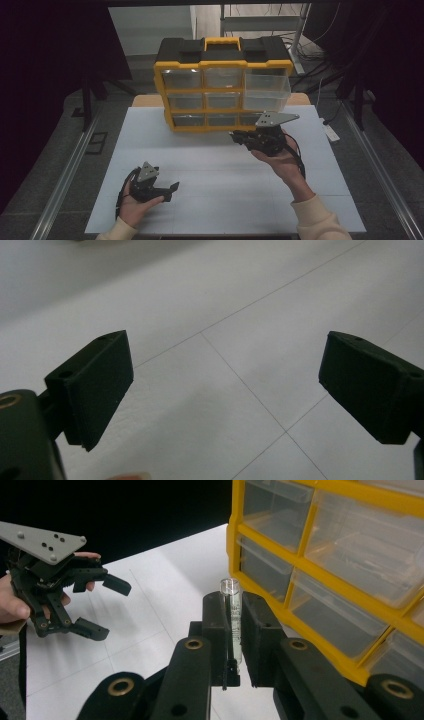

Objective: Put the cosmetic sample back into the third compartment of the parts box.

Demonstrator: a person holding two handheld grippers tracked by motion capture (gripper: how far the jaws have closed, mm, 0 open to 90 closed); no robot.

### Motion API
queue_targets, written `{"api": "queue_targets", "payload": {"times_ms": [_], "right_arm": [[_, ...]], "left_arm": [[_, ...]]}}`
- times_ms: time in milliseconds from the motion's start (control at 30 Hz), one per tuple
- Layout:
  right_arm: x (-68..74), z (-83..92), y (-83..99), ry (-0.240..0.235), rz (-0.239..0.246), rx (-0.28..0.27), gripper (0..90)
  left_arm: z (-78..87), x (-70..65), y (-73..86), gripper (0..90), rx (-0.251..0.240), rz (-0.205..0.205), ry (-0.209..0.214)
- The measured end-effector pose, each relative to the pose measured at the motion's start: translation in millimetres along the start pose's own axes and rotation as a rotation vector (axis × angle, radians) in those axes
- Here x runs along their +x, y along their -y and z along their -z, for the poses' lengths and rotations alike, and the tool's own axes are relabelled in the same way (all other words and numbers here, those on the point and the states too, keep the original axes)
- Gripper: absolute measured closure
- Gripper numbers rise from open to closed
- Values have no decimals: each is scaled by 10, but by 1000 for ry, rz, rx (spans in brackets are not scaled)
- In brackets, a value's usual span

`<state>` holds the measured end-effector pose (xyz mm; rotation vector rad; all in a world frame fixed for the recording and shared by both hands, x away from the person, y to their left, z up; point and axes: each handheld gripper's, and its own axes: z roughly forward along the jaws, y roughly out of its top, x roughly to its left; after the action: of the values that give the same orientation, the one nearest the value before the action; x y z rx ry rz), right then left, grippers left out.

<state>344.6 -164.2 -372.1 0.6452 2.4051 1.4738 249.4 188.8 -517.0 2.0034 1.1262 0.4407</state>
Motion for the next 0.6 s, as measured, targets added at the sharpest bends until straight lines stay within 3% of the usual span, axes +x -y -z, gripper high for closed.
{"api": "queue_targets", "payload": {"times_ms": [600], "right_arm": [[-45, 51, -156, 36, 16, -20, 816]], "left_arm": [[0, 4, -2, 79, -1, -2, 0]]}}
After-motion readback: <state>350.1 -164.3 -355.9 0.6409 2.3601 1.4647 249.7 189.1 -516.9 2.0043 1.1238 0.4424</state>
